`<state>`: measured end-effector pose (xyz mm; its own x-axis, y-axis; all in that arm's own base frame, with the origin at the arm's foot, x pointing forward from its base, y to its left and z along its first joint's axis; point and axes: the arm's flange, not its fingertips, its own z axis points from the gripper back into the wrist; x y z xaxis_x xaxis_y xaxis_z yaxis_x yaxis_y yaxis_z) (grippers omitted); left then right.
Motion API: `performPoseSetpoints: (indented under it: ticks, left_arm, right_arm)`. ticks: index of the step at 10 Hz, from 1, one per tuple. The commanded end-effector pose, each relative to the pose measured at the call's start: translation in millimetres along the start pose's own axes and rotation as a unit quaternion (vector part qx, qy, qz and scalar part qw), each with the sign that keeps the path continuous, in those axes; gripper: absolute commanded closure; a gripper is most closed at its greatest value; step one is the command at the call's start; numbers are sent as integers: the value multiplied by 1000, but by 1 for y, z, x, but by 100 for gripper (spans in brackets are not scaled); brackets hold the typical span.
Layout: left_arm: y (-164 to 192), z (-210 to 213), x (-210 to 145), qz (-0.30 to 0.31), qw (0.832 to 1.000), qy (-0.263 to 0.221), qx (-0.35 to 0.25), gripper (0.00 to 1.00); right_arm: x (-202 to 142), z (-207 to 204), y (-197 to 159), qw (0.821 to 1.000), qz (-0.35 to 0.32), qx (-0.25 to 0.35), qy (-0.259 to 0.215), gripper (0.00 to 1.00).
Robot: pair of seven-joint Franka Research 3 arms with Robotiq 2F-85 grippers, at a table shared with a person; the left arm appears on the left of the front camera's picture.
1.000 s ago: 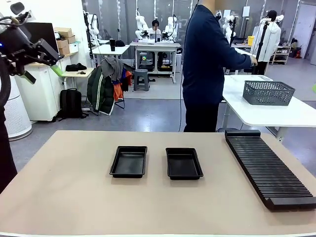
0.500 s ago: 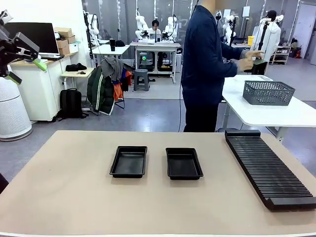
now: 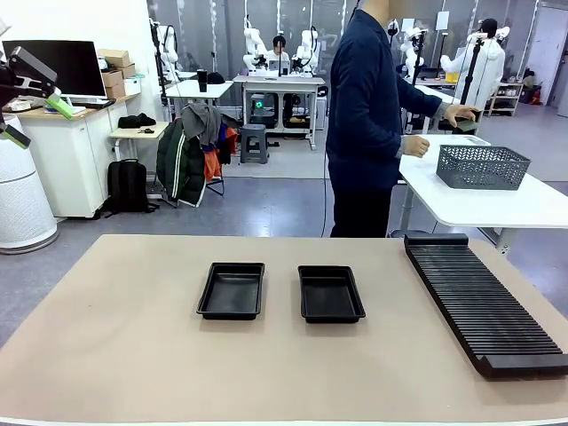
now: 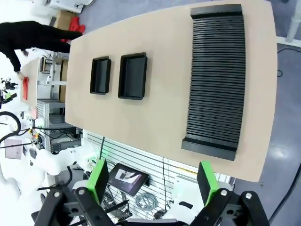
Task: Inspect and transfer BCBs to ESD trays.
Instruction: Pick up the Blank PCB from the PCB Rack and place it in the left ESD tray.
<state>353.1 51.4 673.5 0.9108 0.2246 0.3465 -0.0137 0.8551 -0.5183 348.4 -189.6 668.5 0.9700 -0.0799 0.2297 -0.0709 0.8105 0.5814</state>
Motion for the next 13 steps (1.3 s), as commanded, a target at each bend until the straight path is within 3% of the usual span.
performPoseSetpoints:
  ticks: [1, 2, 3, 13]
  left_arm:
    - [-6, 5, 0, -3, 1000, -12, -13, 0]
    - [0, 0, 0, 0, 1000, 0, 0, 0]
    - [0, 0, 0, 0, 1000, 0, 0, 0]
    - [0, 0, 0, 0, 1000, 0, 0, 0]
  right_arm:
    - [2, 2, -3, 999, -23, 24, -6, 0]
    - [4, 2, -4, 999, -23, 31, -26, 0]
    - [2, 1, -4, 1000, -7, 5, -4, 0]
    - [9, 16, -6, 1000, 5, -2, -18, 0]
